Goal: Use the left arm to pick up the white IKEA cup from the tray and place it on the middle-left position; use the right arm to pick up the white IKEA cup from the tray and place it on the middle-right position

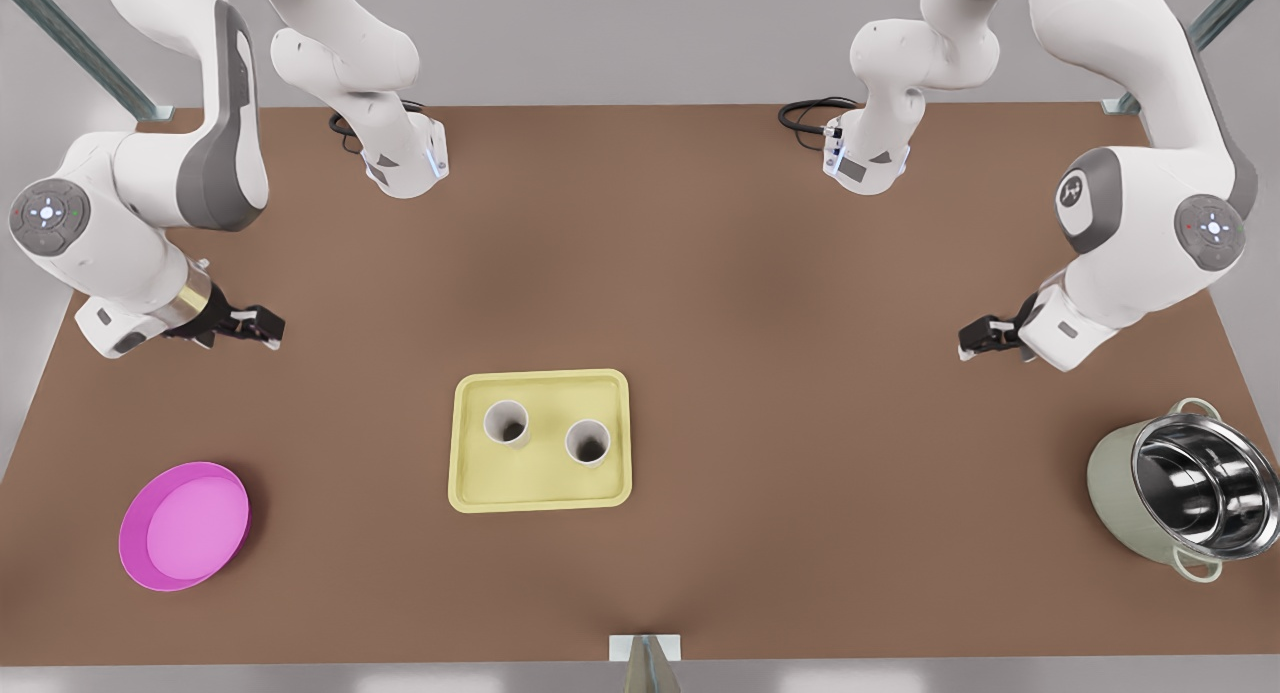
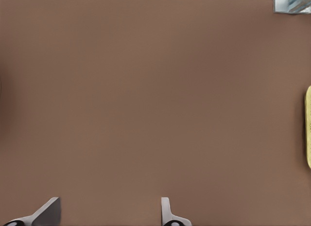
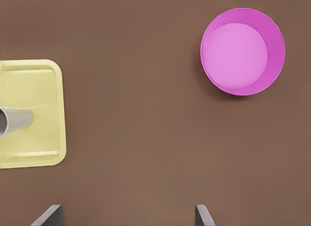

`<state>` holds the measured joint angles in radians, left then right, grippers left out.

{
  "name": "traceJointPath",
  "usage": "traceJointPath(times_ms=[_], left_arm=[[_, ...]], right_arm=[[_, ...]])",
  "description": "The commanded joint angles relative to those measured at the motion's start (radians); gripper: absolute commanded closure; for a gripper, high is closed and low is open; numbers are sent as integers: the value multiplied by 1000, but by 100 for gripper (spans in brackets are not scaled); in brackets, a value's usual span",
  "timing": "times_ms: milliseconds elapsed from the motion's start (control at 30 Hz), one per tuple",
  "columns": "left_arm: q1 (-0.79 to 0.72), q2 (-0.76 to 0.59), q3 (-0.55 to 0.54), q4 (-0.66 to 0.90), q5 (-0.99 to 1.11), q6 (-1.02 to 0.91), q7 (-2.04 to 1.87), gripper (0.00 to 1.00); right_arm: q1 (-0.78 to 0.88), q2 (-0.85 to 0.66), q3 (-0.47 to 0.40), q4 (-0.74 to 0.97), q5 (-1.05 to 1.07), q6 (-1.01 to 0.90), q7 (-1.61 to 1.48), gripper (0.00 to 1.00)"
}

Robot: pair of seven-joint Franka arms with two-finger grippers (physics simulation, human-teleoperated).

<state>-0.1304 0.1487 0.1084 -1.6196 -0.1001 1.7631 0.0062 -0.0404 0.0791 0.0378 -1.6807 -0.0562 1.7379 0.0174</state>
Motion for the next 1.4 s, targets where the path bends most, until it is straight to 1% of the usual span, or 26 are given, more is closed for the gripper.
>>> traceJointPath(times_ms=[0,67,100,133,167,233,267,300,333,367,433,467,500,567,600,633,700,733,767,833,933,1000,1100,1167,1367], left_arm=[[-3,0,-3,-3,-1,78,20,0],[-25,18,-12,12,2,78,-5,0],[-61,29,-12,-6,6,85,-14,0],[-121,43,-12,4,22,88,-69,0],[-281,60,-12,20,102,85,-334,0],[-406,121,-12,47,106,88,-471,0],[-439,193,-12,139,106,79,-511,0],[-445,244,-12,187,97,84,-523,0],[-449,344,-41,305,92,88,-609,0],[-471,414,-52,372,95,93,-690,0],[-522,477,-52,377,105,185,-854,0],[-532,482,-62,377,99,222,-873,0],[-568,515,-64,380,100,295,-953,0],[-595,555,-65,408,102,321,-954,0],[-598,604,-65,458,103,369,-953,0],[-601,701,-62,584,103,357,-956,0],[-601,727,-55,599,105,374,-953,0],[-601,771,-52,650,106,392,-953,0],[-601,842,-47,743,106,392,-959,0],[-569,861,-41,784,103,446,-963,0],[-623,896,-23,785,128,460,-985,0],[-634,910,-26,784,165,452,-982,0],[-635,917,-24,784,166,457,-980,0],[-637,928,-24,784,186,457,-980,0],[-638,968,-24,784,188,516,-982,0]], right_arm=[[2,-1,2,1,-1,45,12,0],[23,22,19,12,1,45,13,0],[80,65,25,39,27,43,13,0],[114,73,25,45,58,43,13,0],[160,88,25,45,87,43,12,0],[208,114,27,45,85,43,-1,0],[220,162,31,48,87,49,-7,0],[220,203,68,67,95,107,-7,0],[220,267,90,67,114,189,-1,0],[223,310,94,68,122,252,6,0],[290,398,99,191,121,259,55,0],[301,438,97,249,121,259,62,0],[304,456,99,274,121,259,75,0],[318,468,99,289,121,264,84,0],[317,495,99,309,121,264,76,0],[310,499,97,309,118,264,64,0],[283,518,93,306,113,273,26,0],[263,524,93,303,116,298,-13,0],[263,525,93,299,118,298,-17,0],[270,535,96,265,119,298,-16,0],[281,557,97,265,116,327,-13,0],[280,561,96,251,118,327,-16,0],[267,561,96,211,119,328,-54,0],[258,559,96,142,121,393,-59,0],[263,579,99,101,122,436,-59,0]])
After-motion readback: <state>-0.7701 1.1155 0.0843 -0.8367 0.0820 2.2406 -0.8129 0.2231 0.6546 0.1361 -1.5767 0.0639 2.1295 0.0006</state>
